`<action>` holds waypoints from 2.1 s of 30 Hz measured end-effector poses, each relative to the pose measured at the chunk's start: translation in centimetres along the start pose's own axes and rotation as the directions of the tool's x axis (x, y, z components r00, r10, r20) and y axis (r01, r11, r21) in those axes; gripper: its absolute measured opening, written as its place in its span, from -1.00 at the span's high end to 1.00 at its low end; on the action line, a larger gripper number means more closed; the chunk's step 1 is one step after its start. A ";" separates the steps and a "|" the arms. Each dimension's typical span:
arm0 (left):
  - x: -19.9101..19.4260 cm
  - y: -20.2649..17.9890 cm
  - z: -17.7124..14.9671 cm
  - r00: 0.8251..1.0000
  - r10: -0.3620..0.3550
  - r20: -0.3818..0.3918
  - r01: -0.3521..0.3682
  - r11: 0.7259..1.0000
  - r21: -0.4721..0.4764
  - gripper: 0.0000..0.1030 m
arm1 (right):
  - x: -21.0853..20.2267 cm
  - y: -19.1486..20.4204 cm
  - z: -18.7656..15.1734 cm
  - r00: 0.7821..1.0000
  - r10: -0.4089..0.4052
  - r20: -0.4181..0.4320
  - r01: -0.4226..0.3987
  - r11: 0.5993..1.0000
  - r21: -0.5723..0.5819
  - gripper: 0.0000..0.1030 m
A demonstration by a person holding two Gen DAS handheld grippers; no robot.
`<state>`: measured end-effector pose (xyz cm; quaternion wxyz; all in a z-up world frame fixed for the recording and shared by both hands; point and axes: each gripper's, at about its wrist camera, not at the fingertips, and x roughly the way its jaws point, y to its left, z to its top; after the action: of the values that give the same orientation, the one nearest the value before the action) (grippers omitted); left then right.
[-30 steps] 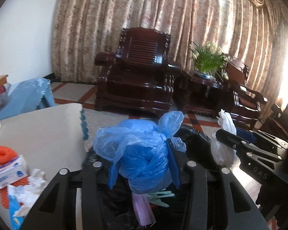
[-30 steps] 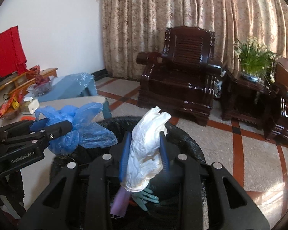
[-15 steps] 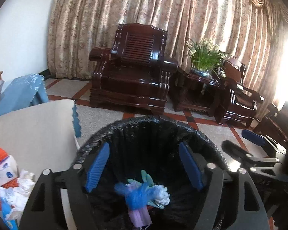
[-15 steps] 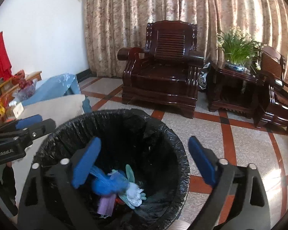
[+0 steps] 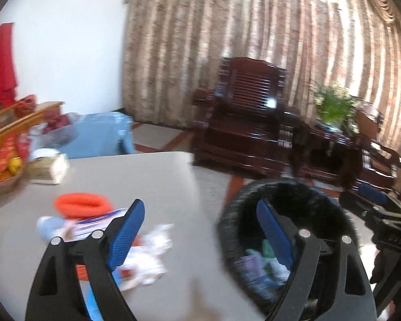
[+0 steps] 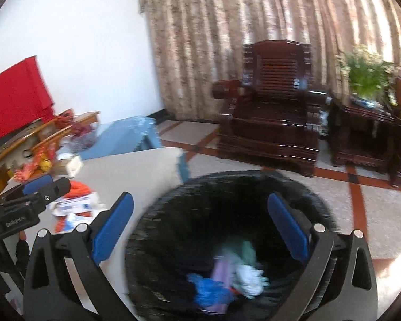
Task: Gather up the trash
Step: 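Open both grippers to drop the items into the bin and withdraw, then grasp the white tissues with the right gripper while the left grasps the blue lotion tube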
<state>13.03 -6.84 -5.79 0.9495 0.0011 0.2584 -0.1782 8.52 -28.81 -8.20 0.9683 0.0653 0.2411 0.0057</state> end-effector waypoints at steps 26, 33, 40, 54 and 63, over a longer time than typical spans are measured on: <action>-3.0 15.5 -7.9 0.944 0.310 -0.110 -0.323 0.936 -0.141 -0.62 | 9.7 18.3 -4.8 0.954 0.234 -0.189 -0.269 0.944 -0.190 -0.65; -2.2 16.2 -8.2 0.944 0.306 -0.123 -0.323 0.934 -0.154 -0.61 | 12.9 18.9 -6.2 0.948 0.188 -0.259 -0.240 0.952 -0.189 -0.62; -1.3 16.3 -8.3 0.947 0.293 -0.134 -0.312 0.937 -0.156 -0.61 | 15.3 19.5 -6.9 0.915 0.177 -0.363 -0.254 0.951 -0.177 -0.33; 1.7 13.0 -8.4 0.966 0.200 -0.166 -0.221 0.968 -0.118 -0.61 | 14.2 16.5 -5.2 0.911 0.221 -0.347 -0.281 0.951 -0.131 0.67; 5.5 11.2 -8.3 0.961 0.170 -0.216 -0.196 0.975 -0.103 -0.40 | 13.6 15.2 -4.1 0.924 0.216 -0.315 -0.271 0.952 -0.142 0.66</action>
<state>17.16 2.57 -16.68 0.9282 -0.0153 0.3647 -0.0721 18.99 -12.68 -16.15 0.9148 0.0042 0.3715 0.1583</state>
